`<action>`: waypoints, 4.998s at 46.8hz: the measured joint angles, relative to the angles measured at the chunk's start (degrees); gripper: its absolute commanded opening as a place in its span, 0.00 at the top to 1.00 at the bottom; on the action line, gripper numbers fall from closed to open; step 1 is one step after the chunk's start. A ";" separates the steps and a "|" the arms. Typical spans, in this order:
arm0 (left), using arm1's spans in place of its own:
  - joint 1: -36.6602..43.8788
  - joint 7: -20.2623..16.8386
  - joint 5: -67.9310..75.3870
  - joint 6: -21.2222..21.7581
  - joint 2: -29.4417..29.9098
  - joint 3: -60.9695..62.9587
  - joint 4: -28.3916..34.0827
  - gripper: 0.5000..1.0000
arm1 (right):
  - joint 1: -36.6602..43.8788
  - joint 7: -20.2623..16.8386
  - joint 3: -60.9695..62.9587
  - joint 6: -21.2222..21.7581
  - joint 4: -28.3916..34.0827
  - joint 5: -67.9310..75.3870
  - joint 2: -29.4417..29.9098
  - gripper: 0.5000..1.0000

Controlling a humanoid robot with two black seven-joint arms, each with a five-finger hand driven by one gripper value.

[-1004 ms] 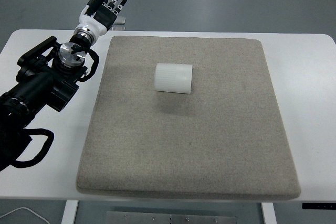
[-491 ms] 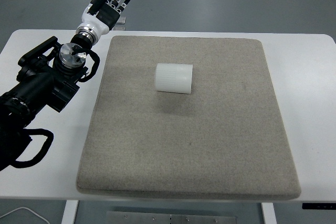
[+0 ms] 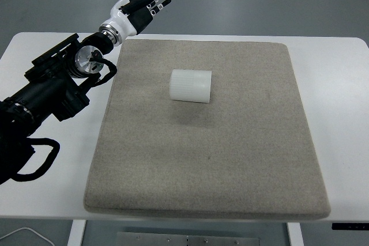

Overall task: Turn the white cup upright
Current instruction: 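Reach the left hand over the sideways white cup and lower fingers, then close the left hand fingers around the white cup's body, then lift the white cup with the left hand and rotate it upright, then lower the upright white cup onto the mat with the left hand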

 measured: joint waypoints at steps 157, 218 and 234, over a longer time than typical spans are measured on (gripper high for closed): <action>-8.72 12.48 54.33 -9.22 9.03 14.85 -17.35 1.00 | -0.01 -0.02 0.00 0.00 0.00 -0.01 0.00 0.14; 4.81 -14.78 27.58 -10.47 11.73 8.55 -13.20 1.00 | 0.00 -0.02 0.00 0.00 0.00 0.00 0.00 0.14; 10.56 -26.14 26.53 -13.17 11.71 9.15 -12.93 1.00 | 0.00 0.01 0.00 0.00 0.00 0.00 0.00 0.14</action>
